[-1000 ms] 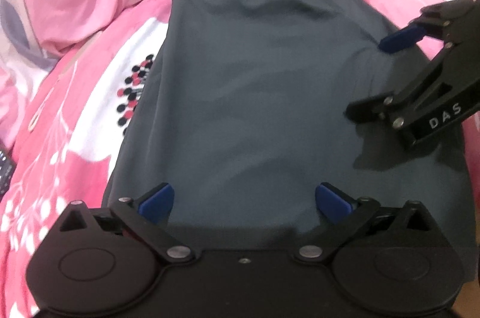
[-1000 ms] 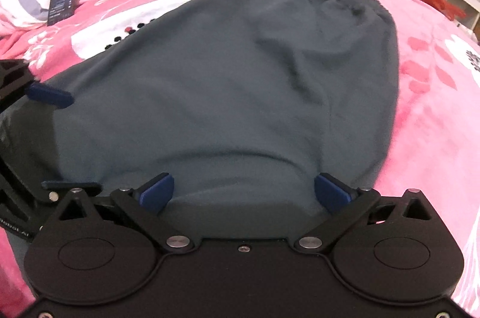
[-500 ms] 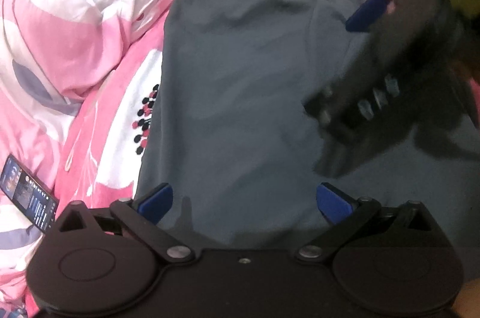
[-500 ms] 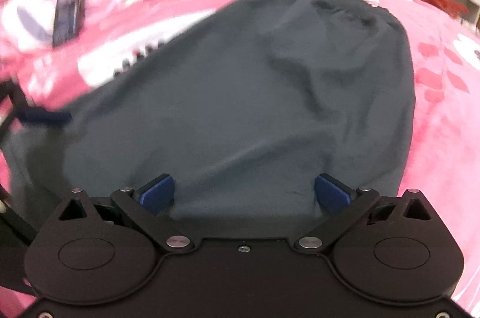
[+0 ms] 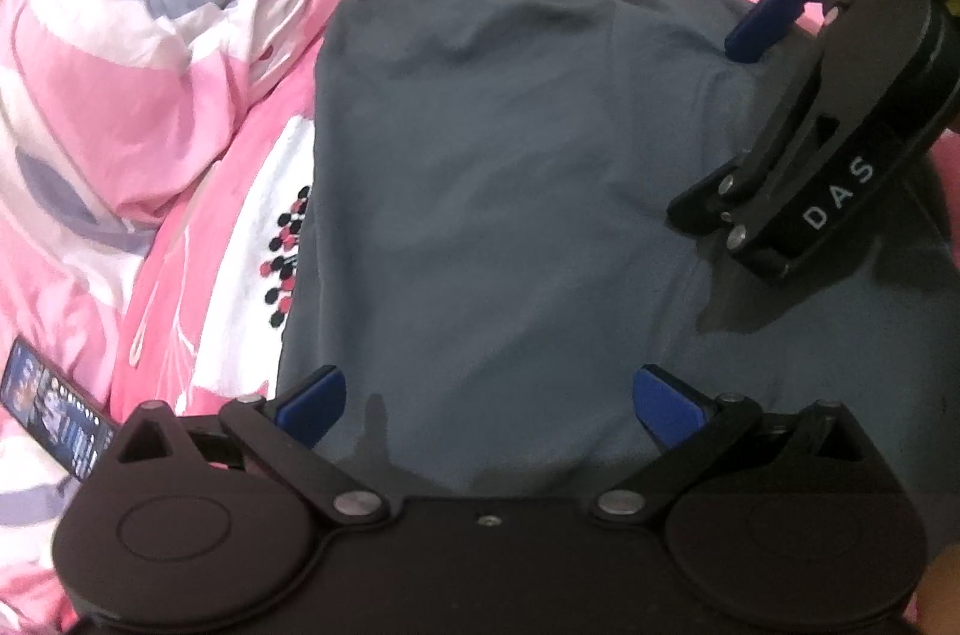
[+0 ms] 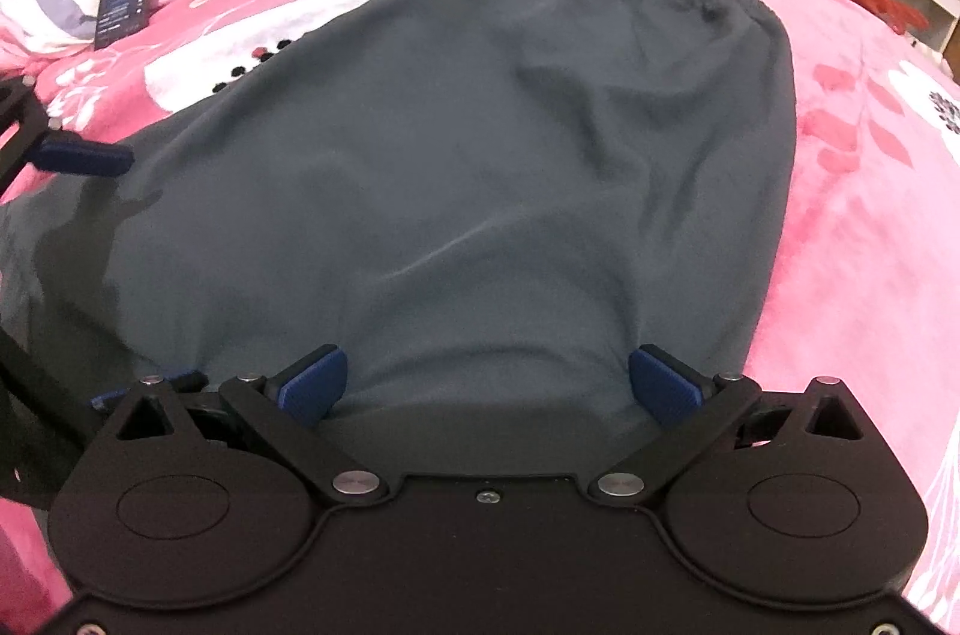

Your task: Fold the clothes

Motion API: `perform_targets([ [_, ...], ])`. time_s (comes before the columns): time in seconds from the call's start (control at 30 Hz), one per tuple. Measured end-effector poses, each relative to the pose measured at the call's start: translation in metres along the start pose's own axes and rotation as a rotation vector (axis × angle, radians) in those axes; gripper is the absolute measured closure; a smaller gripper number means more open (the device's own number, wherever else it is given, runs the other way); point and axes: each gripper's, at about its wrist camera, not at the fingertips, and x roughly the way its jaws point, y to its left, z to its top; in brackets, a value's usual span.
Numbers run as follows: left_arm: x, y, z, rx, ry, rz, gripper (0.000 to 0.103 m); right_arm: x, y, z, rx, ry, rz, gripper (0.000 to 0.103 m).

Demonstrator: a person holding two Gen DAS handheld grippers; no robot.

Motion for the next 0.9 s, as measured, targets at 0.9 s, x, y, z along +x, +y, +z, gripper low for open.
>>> perform_targets([
  [0.9,0.09,0.048,0.095,-0.325,-0.158,-0.213,0.0,-0.001,-0.009,0.001,-0.025,0.02,0.054,0.0],
])
